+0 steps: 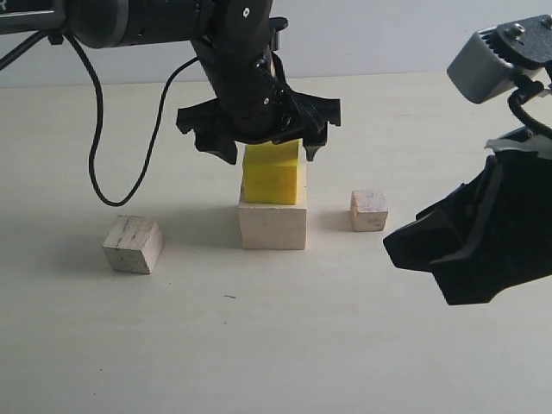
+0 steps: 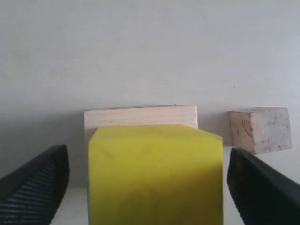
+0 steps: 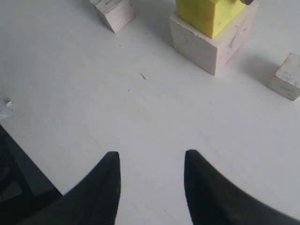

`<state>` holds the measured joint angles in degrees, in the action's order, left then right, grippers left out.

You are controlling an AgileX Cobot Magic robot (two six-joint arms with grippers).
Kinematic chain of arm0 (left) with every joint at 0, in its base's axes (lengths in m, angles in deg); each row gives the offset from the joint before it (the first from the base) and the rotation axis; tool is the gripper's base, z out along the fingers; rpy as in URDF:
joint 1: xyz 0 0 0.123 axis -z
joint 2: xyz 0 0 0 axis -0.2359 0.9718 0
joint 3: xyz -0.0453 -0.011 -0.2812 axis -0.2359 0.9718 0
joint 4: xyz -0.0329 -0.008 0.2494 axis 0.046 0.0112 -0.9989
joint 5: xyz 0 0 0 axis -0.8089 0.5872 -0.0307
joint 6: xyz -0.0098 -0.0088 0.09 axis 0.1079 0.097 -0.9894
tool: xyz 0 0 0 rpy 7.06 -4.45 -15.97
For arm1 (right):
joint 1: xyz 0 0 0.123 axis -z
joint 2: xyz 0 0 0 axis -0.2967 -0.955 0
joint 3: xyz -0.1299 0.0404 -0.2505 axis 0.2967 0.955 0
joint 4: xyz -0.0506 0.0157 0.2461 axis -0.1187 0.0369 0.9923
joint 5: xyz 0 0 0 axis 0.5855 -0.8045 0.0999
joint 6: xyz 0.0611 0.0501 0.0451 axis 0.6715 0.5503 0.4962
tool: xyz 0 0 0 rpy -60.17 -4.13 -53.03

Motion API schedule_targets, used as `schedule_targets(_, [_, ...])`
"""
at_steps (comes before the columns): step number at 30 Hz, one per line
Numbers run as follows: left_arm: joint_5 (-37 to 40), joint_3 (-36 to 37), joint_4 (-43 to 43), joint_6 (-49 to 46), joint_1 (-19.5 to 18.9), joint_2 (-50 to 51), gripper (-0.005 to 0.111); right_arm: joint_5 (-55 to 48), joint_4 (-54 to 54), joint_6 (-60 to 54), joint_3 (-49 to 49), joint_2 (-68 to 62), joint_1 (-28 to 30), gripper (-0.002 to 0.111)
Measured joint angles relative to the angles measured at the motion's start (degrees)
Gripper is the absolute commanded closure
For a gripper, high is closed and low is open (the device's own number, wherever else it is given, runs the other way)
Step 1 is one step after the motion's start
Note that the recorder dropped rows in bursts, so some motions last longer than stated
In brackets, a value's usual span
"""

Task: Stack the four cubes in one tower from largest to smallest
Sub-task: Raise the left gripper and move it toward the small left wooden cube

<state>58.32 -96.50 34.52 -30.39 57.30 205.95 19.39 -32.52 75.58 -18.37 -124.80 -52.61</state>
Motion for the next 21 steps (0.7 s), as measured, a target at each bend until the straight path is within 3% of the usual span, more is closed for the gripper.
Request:
schedule_targets(13, [2.1,0.0,-0.4,0.0,0.0,-4.4,0.021,-0.2,0.0,0.0,0.0,0.0,0.0,0.066])
schedule_targets(18, [4.6,0.0,-1.4,-0.3,0.0,-7.7,0.045,-0.5,0.0,0.0,0.0,0.0,0.0,0.066])
schedule_targets(21, [6.3,0.0,-1.7,-1.5,0.0,-10.4,0.070,-0.5,0.0,0.0,0.0,0.0,0.0,0.066])
